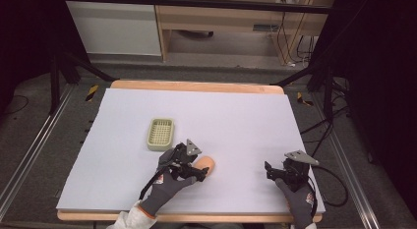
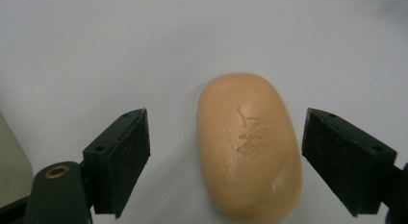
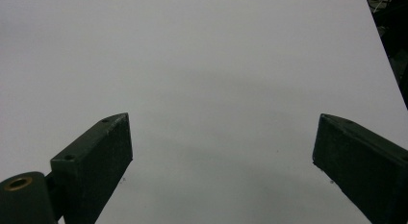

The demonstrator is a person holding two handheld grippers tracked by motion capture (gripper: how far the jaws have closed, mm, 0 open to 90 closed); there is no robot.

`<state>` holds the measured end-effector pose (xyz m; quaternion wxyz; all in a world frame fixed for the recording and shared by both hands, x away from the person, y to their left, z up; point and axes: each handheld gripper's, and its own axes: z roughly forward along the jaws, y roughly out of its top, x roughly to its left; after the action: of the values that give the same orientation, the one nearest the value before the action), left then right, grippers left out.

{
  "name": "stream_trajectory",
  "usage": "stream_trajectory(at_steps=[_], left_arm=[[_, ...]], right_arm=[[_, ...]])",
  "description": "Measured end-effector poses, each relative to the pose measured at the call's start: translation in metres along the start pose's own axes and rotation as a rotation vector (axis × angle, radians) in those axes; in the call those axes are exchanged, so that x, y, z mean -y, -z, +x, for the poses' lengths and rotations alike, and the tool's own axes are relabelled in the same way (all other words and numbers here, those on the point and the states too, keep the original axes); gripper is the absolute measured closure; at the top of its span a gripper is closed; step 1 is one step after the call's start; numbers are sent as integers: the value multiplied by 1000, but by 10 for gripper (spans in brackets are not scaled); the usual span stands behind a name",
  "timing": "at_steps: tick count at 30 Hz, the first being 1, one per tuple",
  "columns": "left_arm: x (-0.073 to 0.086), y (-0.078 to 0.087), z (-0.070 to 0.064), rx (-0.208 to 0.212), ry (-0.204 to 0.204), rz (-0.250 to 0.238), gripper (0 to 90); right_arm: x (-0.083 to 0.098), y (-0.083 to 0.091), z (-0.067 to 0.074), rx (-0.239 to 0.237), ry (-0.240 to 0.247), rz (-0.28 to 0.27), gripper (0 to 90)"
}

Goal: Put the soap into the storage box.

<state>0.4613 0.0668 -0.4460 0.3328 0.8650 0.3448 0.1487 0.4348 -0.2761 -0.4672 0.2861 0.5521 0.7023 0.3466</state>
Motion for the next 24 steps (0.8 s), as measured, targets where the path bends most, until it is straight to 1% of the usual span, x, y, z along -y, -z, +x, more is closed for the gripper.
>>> stream_trajectory(at_steps=[10, 17, 20, 24], left_arm=[[1, -9, -7, -8, -21, 34, 159], [3, -18, -10, -10, -26, 61, 160], [4, -20, -10, -19, -24, 66, 166], [5, -22, -8, -7, -11, 64, 173]], right_arm=[[0, 0, 0, 0, 0, 6, 71], [0, -2, 1, -3, 4, 8, 71], [0, -2, 1, -3, 1, 9, 71], [0, -2, 1, -4, 5, 12, 71]])
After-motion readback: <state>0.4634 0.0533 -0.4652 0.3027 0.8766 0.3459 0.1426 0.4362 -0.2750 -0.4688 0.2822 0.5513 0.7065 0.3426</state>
